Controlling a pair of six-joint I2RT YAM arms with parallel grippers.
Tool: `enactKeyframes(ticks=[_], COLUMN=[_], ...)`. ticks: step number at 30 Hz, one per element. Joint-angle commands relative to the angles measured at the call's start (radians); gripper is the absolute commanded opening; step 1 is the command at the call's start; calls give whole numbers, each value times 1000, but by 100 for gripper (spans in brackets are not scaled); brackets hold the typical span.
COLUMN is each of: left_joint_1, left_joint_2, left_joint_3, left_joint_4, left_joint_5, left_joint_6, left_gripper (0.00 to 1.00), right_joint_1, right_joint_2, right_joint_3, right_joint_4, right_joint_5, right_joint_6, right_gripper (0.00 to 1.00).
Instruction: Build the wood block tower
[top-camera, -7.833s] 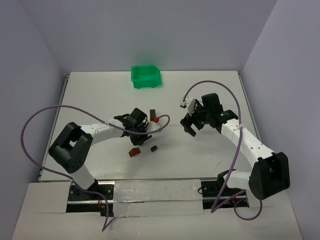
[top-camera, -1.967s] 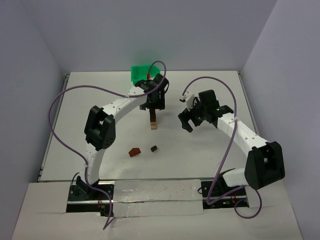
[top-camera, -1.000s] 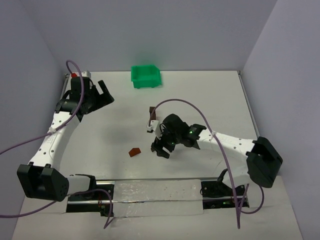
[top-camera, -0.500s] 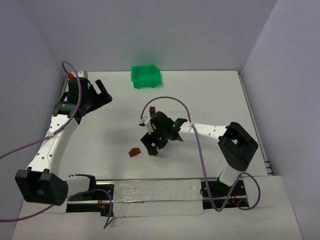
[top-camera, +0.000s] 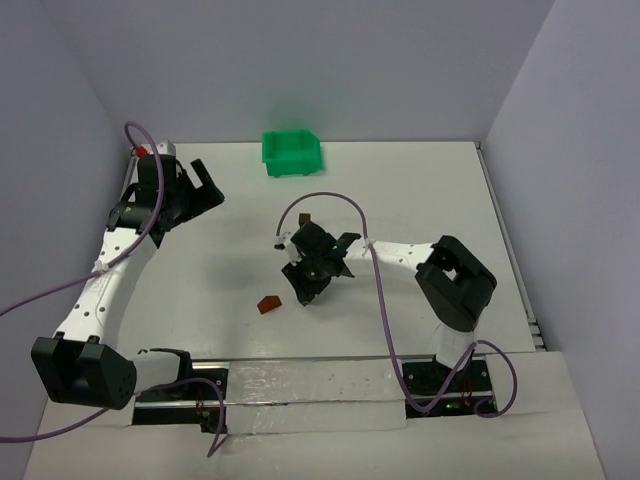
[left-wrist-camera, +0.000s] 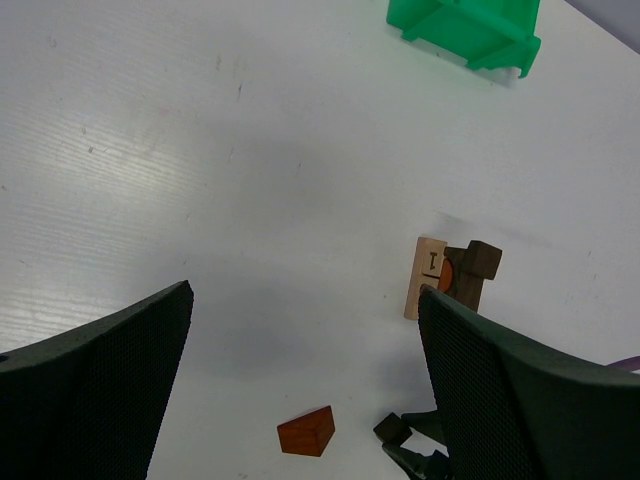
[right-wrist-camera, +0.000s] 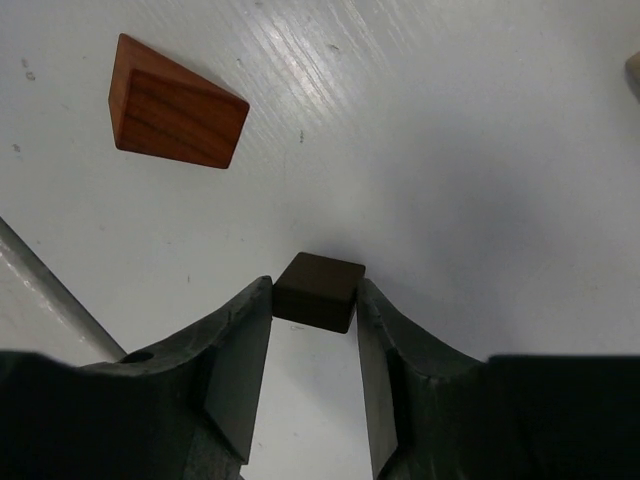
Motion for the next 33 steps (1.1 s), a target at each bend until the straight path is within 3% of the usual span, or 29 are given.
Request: enactKeyframes(ticks=[1,8,15,19,23,27,30,33], left_joint_1=[7,8,8,8,8,7,8,8], left_joint_2=[-8,-12,-27,-27,-23,-12,-14,-15], left_joint_3=[4,-3,-11,-12,-9,2,7,12], left_joint_4=[41,43,58,65,72,74,70,70], left_joint_5=[-12,-13,-19,-27,-40,-47,-56,-66], left_joint_6=[1,12,18,19,19,13,22,29], left_gripper=[99,99,99,99,99,99,99,99], right_joint_1=[-12,-103,-191,-364,-495,-522,-538,-538], right_joint_2=[-49,-244,-461,-464,-379,-253,-133,-24], right_joint_3=[6,-103,-267,-294,-295,-212,-98,82], right_joint_4=[-3,85,197,313,474,579,550,353], right_joint_5=[-13,-41,7,86,155,240,267,308], right_joint_6=[-18,-119,-263,-277,-246,-240,-248,-225], right_gripper=[35,0,0,0,0,0,0,0])
